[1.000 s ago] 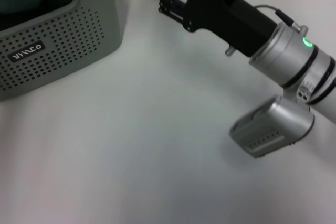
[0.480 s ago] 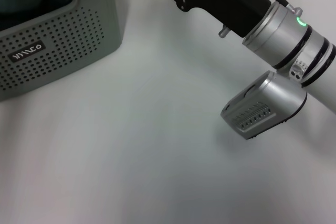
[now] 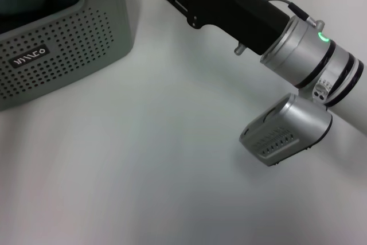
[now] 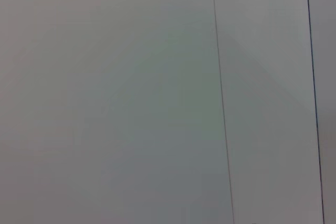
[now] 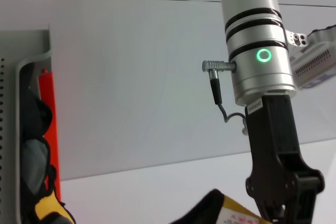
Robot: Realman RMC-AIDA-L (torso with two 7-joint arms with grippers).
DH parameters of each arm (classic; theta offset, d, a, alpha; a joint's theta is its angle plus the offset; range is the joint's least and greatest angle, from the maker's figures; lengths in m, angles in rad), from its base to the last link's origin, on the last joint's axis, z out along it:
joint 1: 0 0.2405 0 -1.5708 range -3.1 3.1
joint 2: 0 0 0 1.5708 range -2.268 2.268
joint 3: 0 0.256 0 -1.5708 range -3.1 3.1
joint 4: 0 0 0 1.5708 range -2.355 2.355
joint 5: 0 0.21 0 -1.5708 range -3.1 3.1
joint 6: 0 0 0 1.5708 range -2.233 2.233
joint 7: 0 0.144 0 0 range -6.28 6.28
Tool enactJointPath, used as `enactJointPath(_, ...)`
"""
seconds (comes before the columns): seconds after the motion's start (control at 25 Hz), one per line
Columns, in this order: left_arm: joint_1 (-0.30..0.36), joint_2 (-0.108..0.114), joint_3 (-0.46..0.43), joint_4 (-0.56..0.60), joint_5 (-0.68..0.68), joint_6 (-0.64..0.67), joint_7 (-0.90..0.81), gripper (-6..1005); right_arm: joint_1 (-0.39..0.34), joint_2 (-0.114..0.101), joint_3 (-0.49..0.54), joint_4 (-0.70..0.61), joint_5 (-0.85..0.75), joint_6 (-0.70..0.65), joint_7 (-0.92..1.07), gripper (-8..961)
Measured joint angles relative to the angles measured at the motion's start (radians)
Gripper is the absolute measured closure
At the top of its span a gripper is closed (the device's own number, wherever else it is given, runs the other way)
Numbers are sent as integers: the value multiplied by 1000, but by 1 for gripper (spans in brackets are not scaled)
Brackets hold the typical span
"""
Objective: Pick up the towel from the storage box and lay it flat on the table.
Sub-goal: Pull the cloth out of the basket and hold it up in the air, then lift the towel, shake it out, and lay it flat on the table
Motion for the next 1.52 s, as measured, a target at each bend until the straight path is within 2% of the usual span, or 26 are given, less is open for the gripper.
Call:
enactJointPath(0.16,-2,0,0,0,-2,0,1,969,7,0,5,-1,10,3,0,575)
enactJointPath(0.64,-3,1,-6,0,-5,0,3,967,5,0,5,8,25,3,1,673)
enactJointPath(0.92,16,0,-1,-28,-7,0,14,967,-12,0,2,-7,94,-1,29,711)
enactJointPath(1.12,30,-3,-2,-110,-74,0,75,966,-36,0,-15,-13,119,-17,49,866)
enactJointPath(1.24,52,-3,-6,-184,-171,0,160,966,-64,0,-48,-28,118,-92,134,920)
enactJointPath(1.36,94,-1,-5,-232,-257,12,247,966,-132,0,-57,-96,117,-221,344,954)
enactJointPath(1.52,144,-2,9,-248,-251,72,339,966,-198,-3,32,-155,105,-245,608,954)
